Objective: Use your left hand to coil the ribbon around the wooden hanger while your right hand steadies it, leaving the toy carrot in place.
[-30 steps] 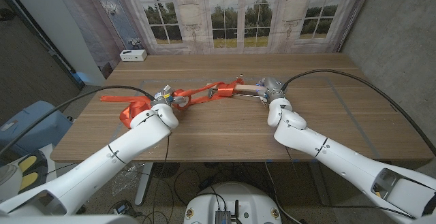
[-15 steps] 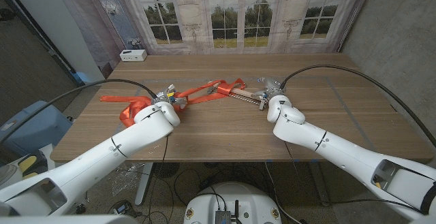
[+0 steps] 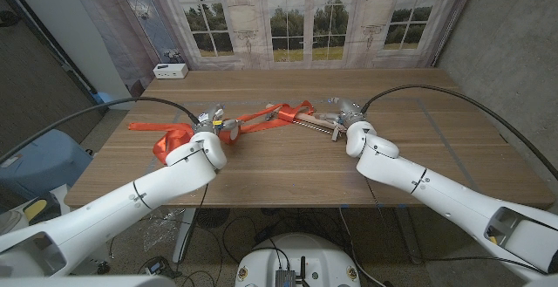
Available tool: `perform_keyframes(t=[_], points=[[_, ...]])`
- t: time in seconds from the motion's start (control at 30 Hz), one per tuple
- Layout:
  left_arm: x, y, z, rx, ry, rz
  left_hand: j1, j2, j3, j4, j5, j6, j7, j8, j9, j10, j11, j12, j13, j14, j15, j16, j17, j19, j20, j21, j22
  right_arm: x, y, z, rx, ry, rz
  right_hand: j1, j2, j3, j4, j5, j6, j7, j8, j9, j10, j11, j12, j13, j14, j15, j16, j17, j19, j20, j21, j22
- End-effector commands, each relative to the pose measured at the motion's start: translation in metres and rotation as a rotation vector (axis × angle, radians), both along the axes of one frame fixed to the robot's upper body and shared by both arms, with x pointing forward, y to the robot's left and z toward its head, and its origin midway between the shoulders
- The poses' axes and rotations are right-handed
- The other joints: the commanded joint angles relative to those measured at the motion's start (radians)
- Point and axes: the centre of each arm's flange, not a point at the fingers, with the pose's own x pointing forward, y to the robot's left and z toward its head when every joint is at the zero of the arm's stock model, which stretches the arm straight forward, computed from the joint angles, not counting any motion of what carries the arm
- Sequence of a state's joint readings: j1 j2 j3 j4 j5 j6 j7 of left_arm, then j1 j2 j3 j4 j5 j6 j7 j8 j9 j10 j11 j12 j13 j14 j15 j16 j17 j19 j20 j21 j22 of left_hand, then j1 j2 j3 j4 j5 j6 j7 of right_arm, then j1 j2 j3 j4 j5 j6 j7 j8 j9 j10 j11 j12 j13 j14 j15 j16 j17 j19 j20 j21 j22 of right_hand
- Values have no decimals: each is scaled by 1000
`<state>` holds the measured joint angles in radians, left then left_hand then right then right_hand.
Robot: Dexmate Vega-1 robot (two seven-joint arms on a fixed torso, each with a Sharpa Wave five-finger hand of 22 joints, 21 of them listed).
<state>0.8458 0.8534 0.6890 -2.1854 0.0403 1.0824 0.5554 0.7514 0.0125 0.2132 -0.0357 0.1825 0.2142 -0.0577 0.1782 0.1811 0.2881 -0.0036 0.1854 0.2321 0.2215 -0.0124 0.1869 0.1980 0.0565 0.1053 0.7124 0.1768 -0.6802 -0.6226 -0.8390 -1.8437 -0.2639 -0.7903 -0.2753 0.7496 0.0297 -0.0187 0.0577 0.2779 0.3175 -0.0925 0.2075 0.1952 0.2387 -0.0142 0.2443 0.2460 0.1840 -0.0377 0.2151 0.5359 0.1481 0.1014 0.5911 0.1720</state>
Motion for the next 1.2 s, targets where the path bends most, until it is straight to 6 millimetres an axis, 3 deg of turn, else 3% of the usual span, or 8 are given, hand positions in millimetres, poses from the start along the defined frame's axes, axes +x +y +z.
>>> perform_keyframes(t=[0.03, 0.23, 0.4, 0.43, 0.83, 1.0, 1.1, 1.2], points=[[-20, 8, 11, -28, -160, -145, -16, 23, 7, 14, 6, 5, -8, 10, 2, -29, 9, 5, -4, -18, -1, 6, 2, -19, 2, -12, 3, -9, -18, 3, 221, -128, 264, -37, 28, -2, 26, 8, 43, 15, 15, 1, 32, 15, 10, -1, 25, -11, 12, -7, 22, -2, -8, 4], [-21, 19, 12, -102, -206, -255, -23, 47, 14, 20, 5, -6, -8, 6, 2, -45, 22, 5, -7, -24, 8, 8, 1, -22, 2, -18, 4, -11, -27, 3, 338, -153, 374, -78, 48, -8, 49, -1, 48, 31, 11, 0, 39, 36, 8, -3, 30, 5, 13, -16, 22, 10, -17, 5], [-18, 29, 15, -153, -210, -371, -73, 101, 19, 53, -2, -31, -7, 0, 1, -76, 51, 5, -14, -35, 33, 11, 3, -39, 15, -35, 5, -12, -29, 1, 425, -167, 438, -83, 50, -9, 49, -5, 51, 33, 10, 0, 25, 34, -1, -5, 30, 8, 10, -23, 15, 16, -24, 4], [-18, 30, 15, -156, -215, -385, -81, 106, 19, 57, -3, -42, -18, -2, 0, -79, 52, 6, -15, -35, 35, 12, 2, -39, 16, -37, 5, -13, -29, 0, 439, -169, 452, -82, 51, -8, 48, -6, 50, 32, 8, -1, 21, 33, -4, -6, 28, 7, 8, -25, 15, 16, -25, 4], [-5, 58, 30, -202, -266, -602, -99, 118, 19, 65, -5, -46, -11, 1, 0, -78, 60, 12, -19, -29, 39, 15, 0, -30, 1, -40, 5, -28, -21, -13, 677, -254, 565, -76, 53, -4, 40, -12, 48, 36, 3, -2, 24, 38, -8, -10, 33, 16, 5, -41, 21, 21, -31, 4], [6, 72, 35, -217, -283, -701, -112, 130, 21, 73, -5, -47, -25, 2, -1, -71, 57, 16, -21, -22, 36, 18, -1, -30, 5, -43, 5, -42, -21, -19, 748, -301, 577, -90, 50, -10, 44, -17, 50, 43, 2, -2, 35, 45, -6, -12, 33, 28, 4, -47, 23, 19, -34, 5], [13, 80, 38, -231, -294, -752, -125, 142, 23, 82, -4, -39, -25, 6, -1, -62, 57, 21, -23, -15, 37, 21, -1, -25, 4, -44, 5, -54, -22, -20, 770, -345, 550, -105, 45, -17, 49, -21, 59, 50, 3, -3, 47, 55, -4, -14, 39, 23, 5, -52, 25, 5, -38, 5], [25, 87, 37, -291, -334, -796, -146, 161, 32, 95, -1, -15, -24, 13, -2, -43, 55, 28, -27, 28, 27, 35, -3, 5, -24, -40, 5, -67, -20, -23, 814, -414, 524, -97, 43, -14, 35, -26, 99, 72, 12, -4, 75, 66, 0, -19, 28, 17, -6, -76, 35, -38, -45, 6]])
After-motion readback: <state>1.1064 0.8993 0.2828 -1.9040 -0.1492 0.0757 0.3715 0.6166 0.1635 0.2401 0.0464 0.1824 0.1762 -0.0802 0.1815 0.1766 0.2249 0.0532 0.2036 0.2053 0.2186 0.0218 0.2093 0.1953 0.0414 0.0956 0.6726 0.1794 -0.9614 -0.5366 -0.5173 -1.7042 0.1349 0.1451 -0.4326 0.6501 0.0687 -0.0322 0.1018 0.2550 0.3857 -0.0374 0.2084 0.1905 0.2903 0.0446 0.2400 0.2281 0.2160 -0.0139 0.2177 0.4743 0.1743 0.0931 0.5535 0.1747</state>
